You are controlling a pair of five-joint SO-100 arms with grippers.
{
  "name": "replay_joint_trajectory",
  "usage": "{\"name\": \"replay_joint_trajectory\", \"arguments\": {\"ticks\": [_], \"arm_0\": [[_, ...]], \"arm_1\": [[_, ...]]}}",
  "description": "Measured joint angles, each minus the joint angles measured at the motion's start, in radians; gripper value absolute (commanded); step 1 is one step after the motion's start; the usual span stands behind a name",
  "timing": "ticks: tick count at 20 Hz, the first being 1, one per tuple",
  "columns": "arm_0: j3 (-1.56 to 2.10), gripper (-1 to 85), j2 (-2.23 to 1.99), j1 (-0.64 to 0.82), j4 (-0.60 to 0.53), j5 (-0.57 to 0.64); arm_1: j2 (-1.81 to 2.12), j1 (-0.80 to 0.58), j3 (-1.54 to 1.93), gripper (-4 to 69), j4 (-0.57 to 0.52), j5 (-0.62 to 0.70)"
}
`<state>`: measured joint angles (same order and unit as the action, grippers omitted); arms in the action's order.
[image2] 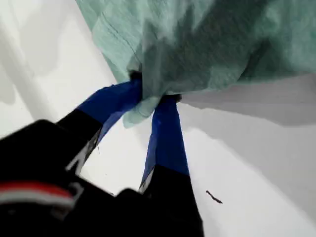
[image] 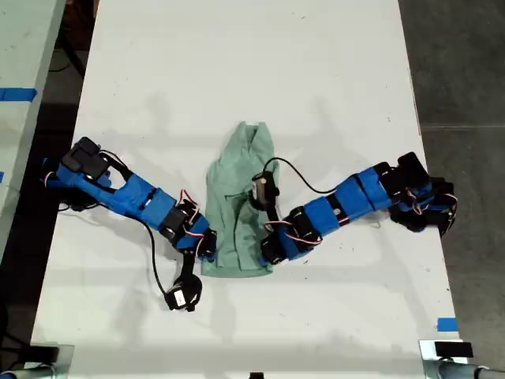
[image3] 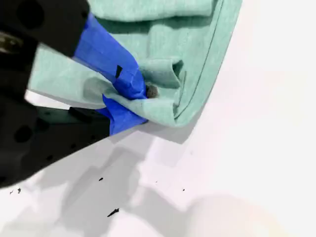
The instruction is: Fold t shirt
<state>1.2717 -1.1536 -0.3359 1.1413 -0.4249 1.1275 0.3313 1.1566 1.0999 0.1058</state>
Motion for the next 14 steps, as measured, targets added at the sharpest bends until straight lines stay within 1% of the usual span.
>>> {"name": "replay_joint_trajectory", "arguments": {"ticks": [3,6,8,10,12,14], "arm_0": [[-0.054,-0.5,0.0,0.0,0.029,0.0],[-0.132,-0.5,0.0,0.0,0.04,0.038],[-0.135,-0.5,-0.052,0.015,0.067,0.094],[-0.133,-0.5,-0.138,0.103,0.129,0.167],[-0.078,-0.4,-0.247,0.238,0.19,0.25],[-0.015,-0.4,-0.35,0.379,0.229,0.314]], "arm_1": [[-0.005,0.0,-0.028,2.1,0.003,0.0],[-0.003,0.0,-0.167,2.1,0.104,0.0],[0.029,-0.008,-0.172,2.1,0.14,0.014],[0.109,-0.066,-0.173,2.1,0.173,0.048],[0.198,-0.163,-0.167,2.1,0.204,0.1],[0.275,-0.258,-0.15,2.1,0.241,0.155]]}}
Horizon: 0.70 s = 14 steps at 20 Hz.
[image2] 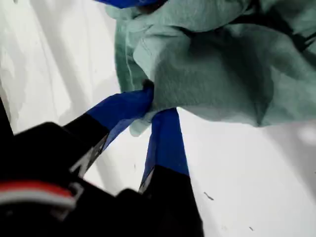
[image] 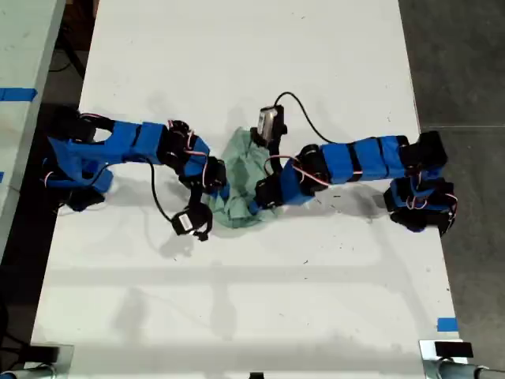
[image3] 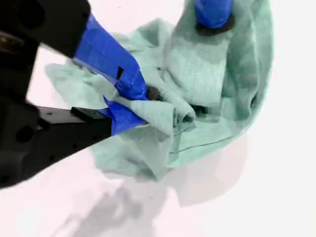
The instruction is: Fold t shirt
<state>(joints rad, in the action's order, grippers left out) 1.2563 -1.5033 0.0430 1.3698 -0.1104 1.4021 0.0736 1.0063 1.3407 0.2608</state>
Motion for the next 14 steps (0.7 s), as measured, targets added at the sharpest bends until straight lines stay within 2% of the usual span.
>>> {"name": "replay_joint_trajectory", "arguments": {"ticks": [3,4,6,7,8,9,11,12,14], "arm_0": [[0.08,-0.4,-0.129,0.196,0.011,0.103],[0.087,3.6,-0.155,0.252,0.011,0.13],[0.092,43.8,-0.183,0.341,0.011,0.178],[0.104,46.3,-0.192,0.373,0.009,0.172],[0.112,46.1,-0.201,0.39,0.003,0.173],[0.112,44.9,-0.215,0.397,-0.005,0.173],[0.112,29.1,-0.279,0.414,-0.02,0.172],[0.112,26.2,-0.33,0.434,-0.021,0.172],[0.13,14.5,-0.457,0.497,-0.023,0.173]], "arm_1": [[0.1,-0.118,0.011,3.2,0.054,0.064],[0.127,-0.16,0.011,7.9,0.072,0.084],[0.178,-0.242,0.02,22.1,0.11,0.098],[0.201,-0.282,0.025,29.2,0.141,0.08],[0.23,-0.325,0.054,33.6,0.167,0.063],[0.256,-0.367,0.069,33.6,0.186,0.064],[0.314,-0.446,0.072,33.7,0.213,0.089],[0.351,-0.485,0.072,33.7,0.239,0.1],[0.436,-0.552,0.087,33.5,0.304,0.11]]}}
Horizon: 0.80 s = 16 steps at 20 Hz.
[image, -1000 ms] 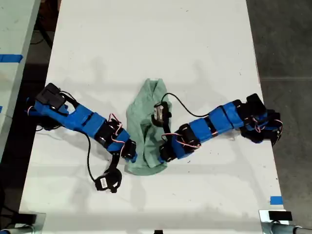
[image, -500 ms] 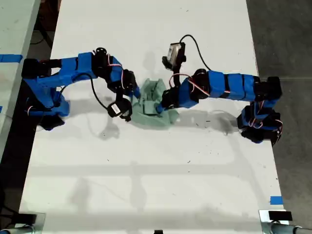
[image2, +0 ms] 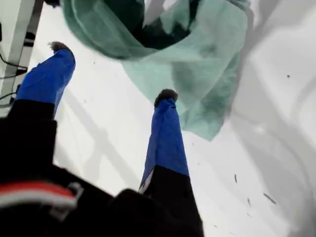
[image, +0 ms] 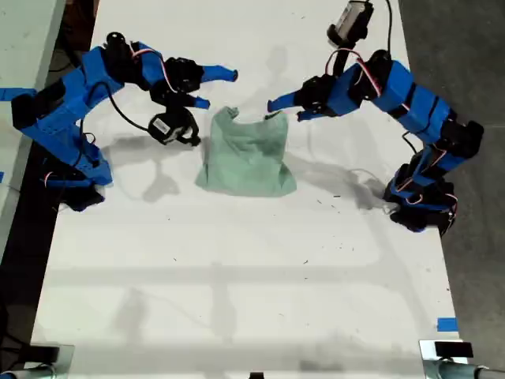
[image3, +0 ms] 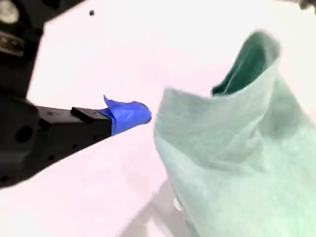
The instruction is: Fold t shirt
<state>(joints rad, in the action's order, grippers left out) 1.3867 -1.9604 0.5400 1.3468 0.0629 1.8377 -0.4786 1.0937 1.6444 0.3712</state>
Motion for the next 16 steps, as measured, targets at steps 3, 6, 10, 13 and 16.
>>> {"name": "replay_joint_trajectory", "arguments": {"ticks": [3,6,10,13,16], "arm_0": [[0.129,-0.4,-0.281,0.123,-0.069,0.064],[0.357,-0.4,-0.591,0.138,-0.21,0.091],[0.792,-0.4,-0.904,0.023,-0.434,0.012],[1.285,-0.4,-1.203,-0.037,-0.66,-0.018],[1.678,-0.5,-1.413,-0.087,-0.779,-0.032]], "arm_1": [[0.186,-0.035,0.117,17.4,0.049,0.009],[0.423,-0.04,0.288,-0.2,0.051,0.005],[0.879,0.186,0.741,0.0,-0.121,-0.1],[1.262,0.344,1.197,1.4,-0.308,-0.161],[1.554,0.468,1.605,1.9,-0.397,-0.176]]}}
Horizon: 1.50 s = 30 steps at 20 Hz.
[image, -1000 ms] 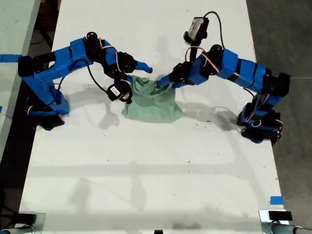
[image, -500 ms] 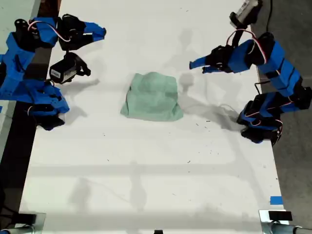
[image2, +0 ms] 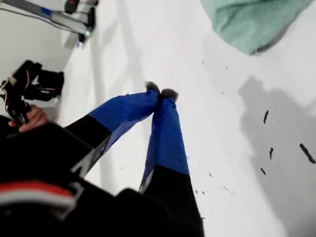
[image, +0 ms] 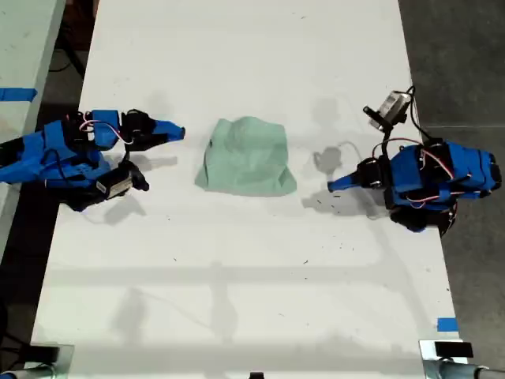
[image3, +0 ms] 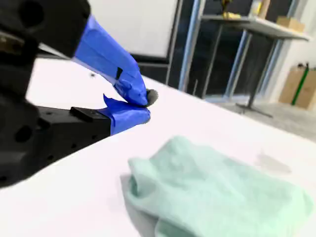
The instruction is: Fold t shirt
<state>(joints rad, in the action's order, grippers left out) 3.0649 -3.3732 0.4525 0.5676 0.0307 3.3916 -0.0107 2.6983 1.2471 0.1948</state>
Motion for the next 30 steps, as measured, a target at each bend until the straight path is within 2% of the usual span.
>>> {"name": "replay_joint_trajectory", "arguments": {"ticks": [3,4,6,7,9,11,12,13,15,18,20,22,30], "arm_0": [[0.186,-0.4,-0.155,-0.008,0.015,0.02],[0.186,-0.4,-0.158,-0.023,0.067,0.018],[0.187,-0.4,-0.195,-0.015,0.265,-0.086],[0.187,-0.4,-0.202,-0.008,0.357,-0.137],[0.187,-0.4,-0.206,-0.066,0.416,-0.29],[0.187,-0.3,-0.206,-0.094,0.43,-0.402],[0.187,0.4,-0.206,-0.107,0.431,-0.405],[0.187,4.3,-0.206,-0.107,0.431,-0.371],[0.187,9.6,-0.206,-0.092,0.437,-0.216],[0.187,9.5,-0.206,-0.075,0.437,0.209],[0.187,9.4,-0.206,-0.078,0.437,0.414],[0.187,9.3,-0.206,-0.078,0.437,0.472],[0.187,9.3,-0.207,-0.091,0.437,0.48]], "arm_1": [[0.091,0.028,0.244,18.7,-0.051,-0.002],[0.104,0.031,0.304,18.5,-0.064,-0.017],[0.107,0.015,0.35,18.4,-0.064,-0.012],[0.107,-0.017,0.35,18.1,-0.02,0.038],[0.107,-0.06,0.351,17.4,0.078,0.147],[0.107,-0.071,0.351,14.9,0.089,0.408],[0.107,-0.071,0.351,13.9,0.091,0.508],[0.107,-0.075,0.351,13.0,0.091,0.554],[0.107,-0.08,0.351,11.9,0.091,0.574],[0.107,-0.08,0.351,10.8,0.091,0.577],[0.107,-0.08,0.351,10.2,0.091,0.577],[0.107,-0.08,0.351,9.5,0.091,0.58],[0.107,-0.08,0.351,8.3,0.091,0.58]]}}
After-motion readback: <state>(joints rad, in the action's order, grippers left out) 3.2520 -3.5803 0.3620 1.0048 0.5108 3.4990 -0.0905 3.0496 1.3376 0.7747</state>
